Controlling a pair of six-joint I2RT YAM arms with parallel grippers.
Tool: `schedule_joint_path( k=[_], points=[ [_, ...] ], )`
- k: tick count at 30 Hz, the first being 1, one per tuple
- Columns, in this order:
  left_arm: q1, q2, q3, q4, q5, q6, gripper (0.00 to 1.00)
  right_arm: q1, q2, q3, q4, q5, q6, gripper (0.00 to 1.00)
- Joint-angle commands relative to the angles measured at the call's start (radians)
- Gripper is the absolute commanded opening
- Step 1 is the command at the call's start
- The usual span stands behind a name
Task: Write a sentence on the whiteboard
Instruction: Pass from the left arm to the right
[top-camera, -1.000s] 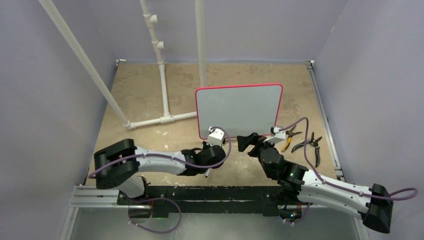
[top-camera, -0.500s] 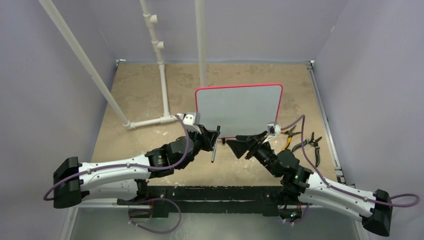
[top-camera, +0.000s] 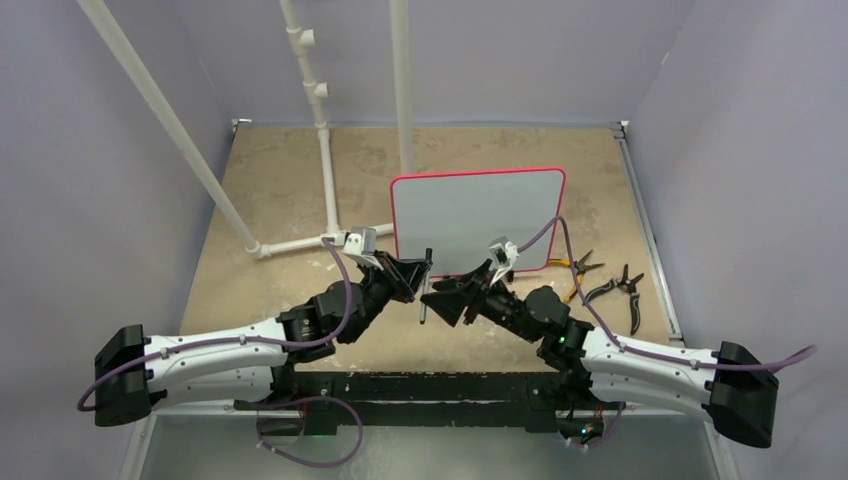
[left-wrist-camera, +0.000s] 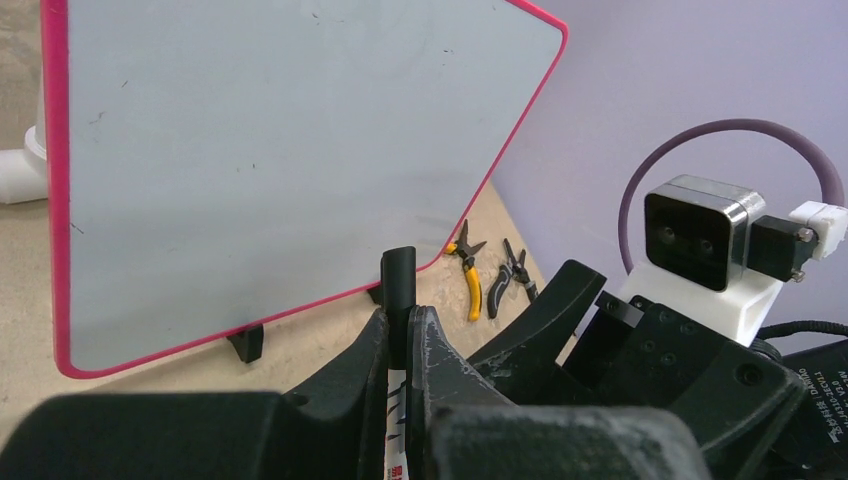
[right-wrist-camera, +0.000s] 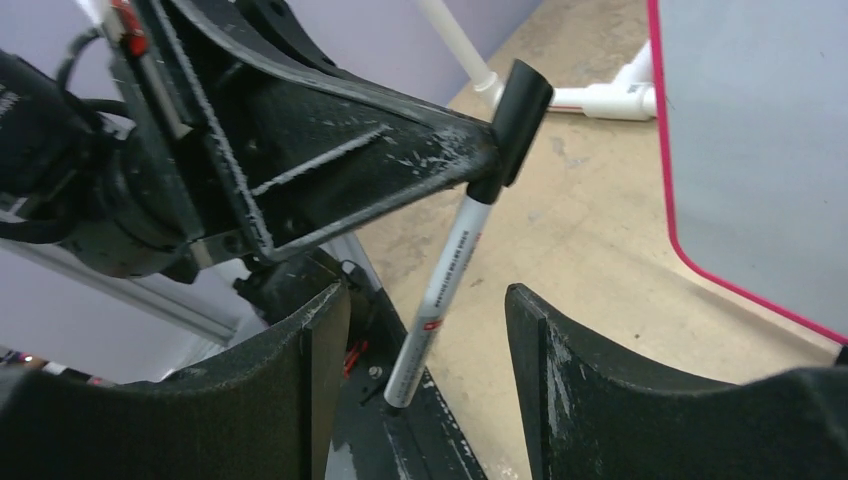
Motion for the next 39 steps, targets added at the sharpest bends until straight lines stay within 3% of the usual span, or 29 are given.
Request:
schedule_joint_path(
  k=[1,14,19,24,25,30,32,36,39],
  points=[
    [0.005,-0.023,-0.006,0.073,0.003,-0.023,0.00,0.000,-0.003,0.034,0.106,-0.047,0.018,0.59],
    [0.005,-0.021,-0.071,0.236,0.007,-0.040,0.00,0.000,0.063,0.073,0.044,-0.011,0.048,0.48],
    [0.005,-0.013,-0.081,0.267,0.015,-0.041,0.00,0.000,0.104,0.092,0.038,0.001,0.070,0.30],
    [0.013,-0.025,-0.071,0.220,0.049,-0.046,0.00,0.000,0.077,0.083,0.017,0.016,0.079,0.00],
    [0.019,-0.032,-0.066,0.200,0.065,-0.049,0.01,0.000,0.069,0.083,-0.007,0.017,0.081,0.00],
    [0.100,-0.062,-0.017,0.090,0.252,-0.072,0.44,0.000,0.000,0.070,-0.093,0.045,0.092,0.00],
    [0.155,-0.065,0.004,0.063,0.342,-0.080,0.56,-0.001,-0.030,0.068,-0.111,0.054,0.082,0.00],
    [0.175,-0.040,0.065,0.006,0.420,-0.042,0.68,-0.001,-0.050,0.069,-0.133,0.054,0.066,0.00],
    [0.176,-0.005,0.102,0.009,0.468,-0.020,0.71,-0.001,-0.039,0.077,-0.135,0.034,0.053,0.00]
  ],
)
